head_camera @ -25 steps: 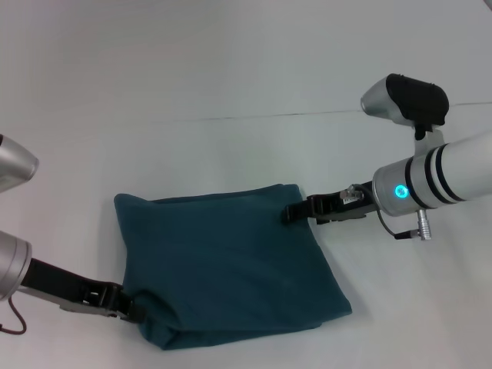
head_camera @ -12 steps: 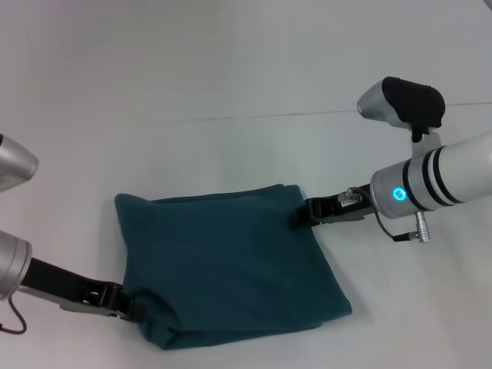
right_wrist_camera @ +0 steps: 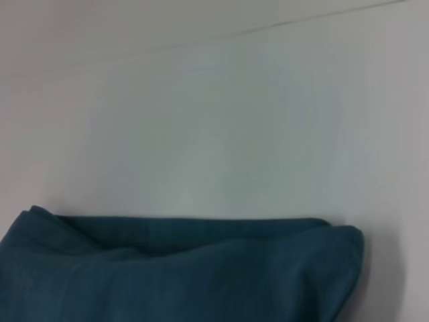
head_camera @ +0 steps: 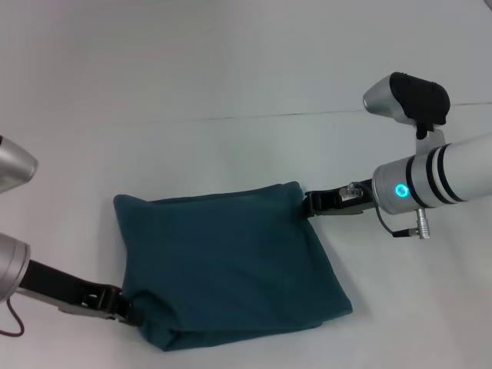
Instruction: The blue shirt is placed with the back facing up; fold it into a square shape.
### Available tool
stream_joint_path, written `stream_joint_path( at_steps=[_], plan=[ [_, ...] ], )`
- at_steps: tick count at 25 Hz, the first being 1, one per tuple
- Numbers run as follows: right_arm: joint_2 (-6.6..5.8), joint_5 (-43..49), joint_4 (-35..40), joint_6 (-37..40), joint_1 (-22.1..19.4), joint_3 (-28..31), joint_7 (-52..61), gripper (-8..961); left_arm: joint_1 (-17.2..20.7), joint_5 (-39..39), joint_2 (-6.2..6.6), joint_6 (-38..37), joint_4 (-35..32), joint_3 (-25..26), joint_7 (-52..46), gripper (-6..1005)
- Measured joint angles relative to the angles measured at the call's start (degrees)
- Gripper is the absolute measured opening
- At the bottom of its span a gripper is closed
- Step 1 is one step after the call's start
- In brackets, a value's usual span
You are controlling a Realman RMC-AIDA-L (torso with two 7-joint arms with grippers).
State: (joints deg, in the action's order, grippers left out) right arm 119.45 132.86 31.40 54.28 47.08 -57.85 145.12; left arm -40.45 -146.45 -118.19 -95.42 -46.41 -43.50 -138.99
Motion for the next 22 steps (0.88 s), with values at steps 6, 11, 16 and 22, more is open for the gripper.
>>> stream_joint_path(
  at_steps=[6,11,16,22],
  plan=[
    [-0.21,0.0,0.2,-0.3,0.4,0.0,0.0,28,0.0,-2.2,0.12,-1.9,0.0,-0.2,0.6,24],
    [-0.24,0.0,0.2,-0.4,0.6,0.0,0.0,22,0.0,-3.2,0.22,-2.7,0.0,-0.7,0.7,24],
    [-0.20,0.0,0.2,-0.4,0.9,-0.1,0.1,39,-0.3,-3.7,0.40,-3.4,0.1,-0.9,0.7,24],
    [-0.11,0.2,0.2,-0.4,1.0,-0.1,0.2,59,-1.2,-3.7,0.59,-4.0,2.1,-1.9,0.7,25]
  ],
)
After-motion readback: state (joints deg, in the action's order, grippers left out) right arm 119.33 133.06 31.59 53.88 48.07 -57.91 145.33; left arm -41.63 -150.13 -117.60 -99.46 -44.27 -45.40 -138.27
